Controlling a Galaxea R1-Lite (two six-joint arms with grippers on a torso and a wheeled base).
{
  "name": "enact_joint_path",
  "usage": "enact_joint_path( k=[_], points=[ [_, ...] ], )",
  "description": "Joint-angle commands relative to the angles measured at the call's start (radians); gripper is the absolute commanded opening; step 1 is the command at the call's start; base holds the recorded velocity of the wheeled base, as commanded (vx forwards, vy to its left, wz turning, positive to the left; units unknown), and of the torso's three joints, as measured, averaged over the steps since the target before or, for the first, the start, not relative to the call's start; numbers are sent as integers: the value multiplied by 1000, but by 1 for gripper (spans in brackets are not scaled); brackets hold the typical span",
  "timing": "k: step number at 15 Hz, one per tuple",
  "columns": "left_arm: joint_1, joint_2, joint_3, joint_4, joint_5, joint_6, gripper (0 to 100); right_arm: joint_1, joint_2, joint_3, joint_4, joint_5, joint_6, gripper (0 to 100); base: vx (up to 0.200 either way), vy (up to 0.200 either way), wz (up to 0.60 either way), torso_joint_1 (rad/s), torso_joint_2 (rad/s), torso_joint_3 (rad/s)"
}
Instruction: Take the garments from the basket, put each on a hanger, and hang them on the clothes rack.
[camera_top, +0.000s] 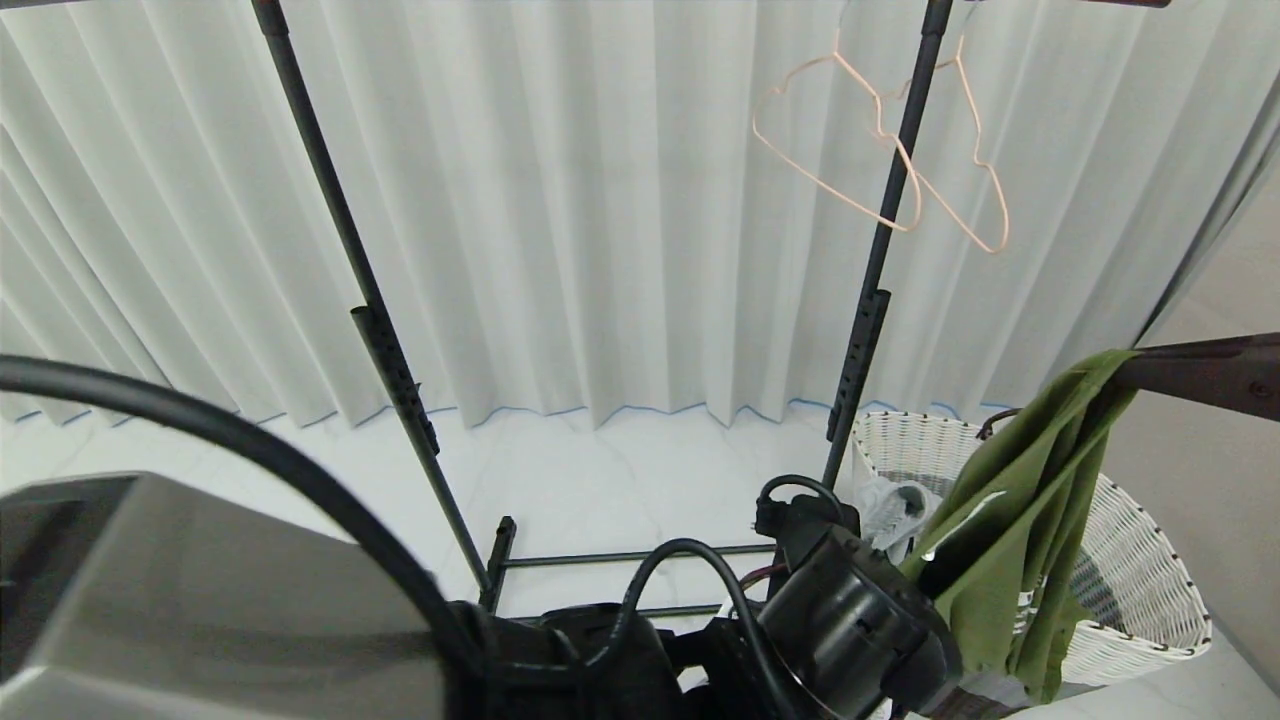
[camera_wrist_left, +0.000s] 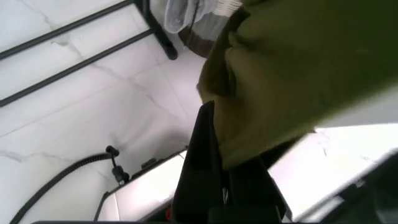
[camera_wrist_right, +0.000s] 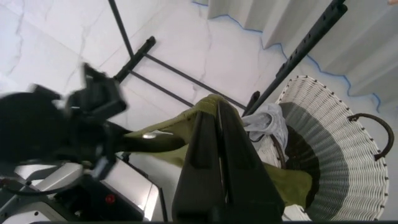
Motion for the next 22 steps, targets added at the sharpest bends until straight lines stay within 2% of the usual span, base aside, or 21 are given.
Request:
enact_joint_path(
  k=[1, 3, 5, 8, 10, 11, 13, 15, 16, 17, 20, 21, 22],
  points=[
    [-57, -224, 123, -2, -2, 3, 0, 0, -14, 1, -2, 0, -2, 0, 0, 0, 0, 0, 0, 0],
    [-115, -404, 235, 10, -4, 24, 0, 5, -20, 2, -5, 6, -7, 0, 0, 0, 0, 0, 0, 0],
    [-129, -531, 378, 16, -1, 159, 0, 8, -19, 16, -7, 4, -22, 0, 0, 0, 0, 0, 0, 0],
    [-129, -645, 393, 25, -1, 182, 0, 17, -20, 84, -74, 3, -57, 0, 0, 0, 0, 0, 0, 0],
    [-112, -707, 369, 116, 13, 182, 0, 25, -11, 143, -169, 3, -65, 0, 0, 0, 0, 0, 0, 0],
    [-76, -723, 335, 174, 49, 182, 0, 31, -6, 171, -218, 3, -65, 0, 0, 0, 0, 0, 0, 0],
    [17, -712, 212, 248, 185, 187, 0, 41, 18, 185, -287, 3, -65, 0, 0, 0, 0, 0, 0, 0],
    [66, -692, 86, 286, 223, 208, 0, 43, 50, 153, -332, 0, -65, 0, 0, 0, 0, 0, 0, 0],
    [99, -680, -12, 312, 230, 237, 0, 43, 81, 93, -355, 0, -67, 0, 0, 0, 0, 0, 0, 0],
    [135, -677, -62, 330, 236, 273, 0, 43, 106, 38, -355, -2, -67, 0, 0, 0, 0, 0, 0, 0],
    [282, -680, -96, 335, 286, 381, 0, 41, 152, -105, -346, -6, -67, 0, 0, 0, 0, 0, 0, 0],
    [296, -686, -75, 333, 296, 381, 0, 43, 153, -107, -346, -6, -67, 0, 0, 0, 0, 0, 0, 0],
    [260, -700, -65, 332, 292, 381, 0, 45, 152, -107, -344, -6, -70, 0, 0, 0, 0, 0, 0, 0]
  ],
)
